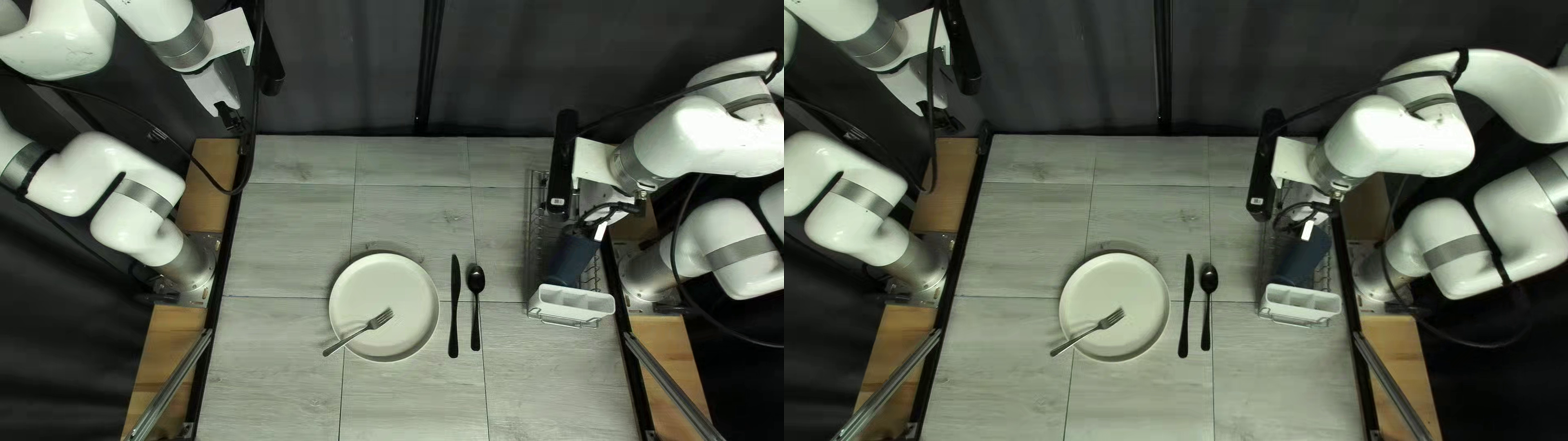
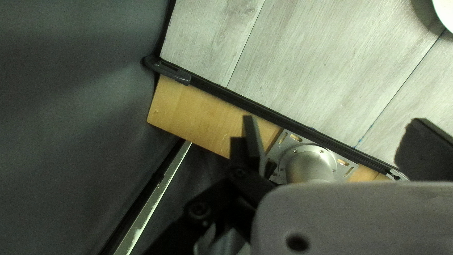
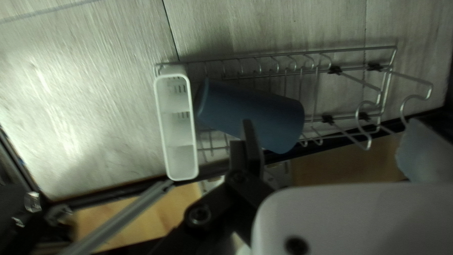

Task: Pick up and place plate onto table. Place down one fork to the left of the plate. Place spoon and knife to the right of the plate. Place cup above the knife and spoon

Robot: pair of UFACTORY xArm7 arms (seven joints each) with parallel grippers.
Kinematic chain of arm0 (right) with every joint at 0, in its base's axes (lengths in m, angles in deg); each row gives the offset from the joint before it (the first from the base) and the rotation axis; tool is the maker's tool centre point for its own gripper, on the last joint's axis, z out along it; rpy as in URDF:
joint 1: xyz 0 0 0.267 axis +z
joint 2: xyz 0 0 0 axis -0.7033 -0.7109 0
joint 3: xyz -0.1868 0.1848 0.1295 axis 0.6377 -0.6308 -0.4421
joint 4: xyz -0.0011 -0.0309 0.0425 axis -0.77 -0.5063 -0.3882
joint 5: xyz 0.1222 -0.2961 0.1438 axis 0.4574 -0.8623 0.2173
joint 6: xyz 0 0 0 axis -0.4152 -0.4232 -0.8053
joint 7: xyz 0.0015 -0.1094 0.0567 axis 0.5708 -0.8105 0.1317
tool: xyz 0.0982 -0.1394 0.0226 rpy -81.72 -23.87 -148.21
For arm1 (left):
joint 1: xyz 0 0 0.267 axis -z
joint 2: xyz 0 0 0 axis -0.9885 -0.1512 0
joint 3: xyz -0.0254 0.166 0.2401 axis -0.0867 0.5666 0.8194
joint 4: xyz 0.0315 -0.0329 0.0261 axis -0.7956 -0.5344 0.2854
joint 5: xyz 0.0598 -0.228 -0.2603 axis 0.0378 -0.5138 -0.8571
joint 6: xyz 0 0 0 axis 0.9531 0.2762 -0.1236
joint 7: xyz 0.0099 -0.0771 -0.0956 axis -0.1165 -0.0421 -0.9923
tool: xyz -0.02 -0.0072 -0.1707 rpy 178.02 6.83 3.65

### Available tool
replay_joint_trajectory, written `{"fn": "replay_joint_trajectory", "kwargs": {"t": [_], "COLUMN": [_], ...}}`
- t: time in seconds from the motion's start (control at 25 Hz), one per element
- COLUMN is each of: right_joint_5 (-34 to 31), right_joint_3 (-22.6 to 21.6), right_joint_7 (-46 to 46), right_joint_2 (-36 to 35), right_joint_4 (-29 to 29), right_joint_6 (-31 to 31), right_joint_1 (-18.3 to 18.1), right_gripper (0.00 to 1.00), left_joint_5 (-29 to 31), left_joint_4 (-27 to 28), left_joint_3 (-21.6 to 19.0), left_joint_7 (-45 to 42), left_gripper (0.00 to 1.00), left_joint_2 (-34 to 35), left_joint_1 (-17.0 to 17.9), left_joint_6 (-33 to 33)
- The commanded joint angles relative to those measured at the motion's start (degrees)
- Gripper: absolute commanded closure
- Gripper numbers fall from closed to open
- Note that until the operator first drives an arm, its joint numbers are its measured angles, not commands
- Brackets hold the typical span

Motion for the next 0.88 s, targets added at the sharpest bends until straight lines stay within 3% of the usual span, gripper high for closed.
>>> {"fn": "replay_joint_trajectory", "kwargs": {"t": [0.04,0.24,0.48,0.64,0.72,0.88], "right_joint_5": [-0.4,-1.0,-1.7,-1.7,-1.6,-3.7], "right_joint_3": [0.6,-0.1,1.6,1.6,0.2,4.1], "right_joint_7": [-13.4,-14.0,-23.9,-23.9,-23.5,-30.3], "right_joint_2": [-1.5,-0.7,-2.7,-2.7,-5.1,-7.4], "right_joint_4": [-0.2,-2.8,-10.9,-10.9,-12.3,-16.3], "right_joint_6": [-5.0,-3.0,6.9,6.9,9.5,15.7], "right_joint_1": [6.7,7.7,13.7,13.7,15.7,16.2], "right_gripper": [0.00,0.00,0.00,0.00,0.00,0.00], "left_joint_5": [0.0,0.0,0.0,0.0,0.0,0.0], "left_joint_4": [0.0,0.0,0.0,0.0,0.0,0.0], "left_joint_3": [0.0,0.0,0.0,0.0,0.0,0.0], "left_joint_7": [0.0,0.0,0.0,0.0,0.0,0.0], "left_gripper": [0.00,0.00,0.00,0.00,0.00,0.00], "left_joint_2": [0.0,0.0,0.0,0.0,0.0,0.0], "left_joint_1": [0.0,0.0,0.0,0.0,0.0,0.0], "left_joint_6": [0.0,0.0,0.0,0.0,0.0,0.0]}}
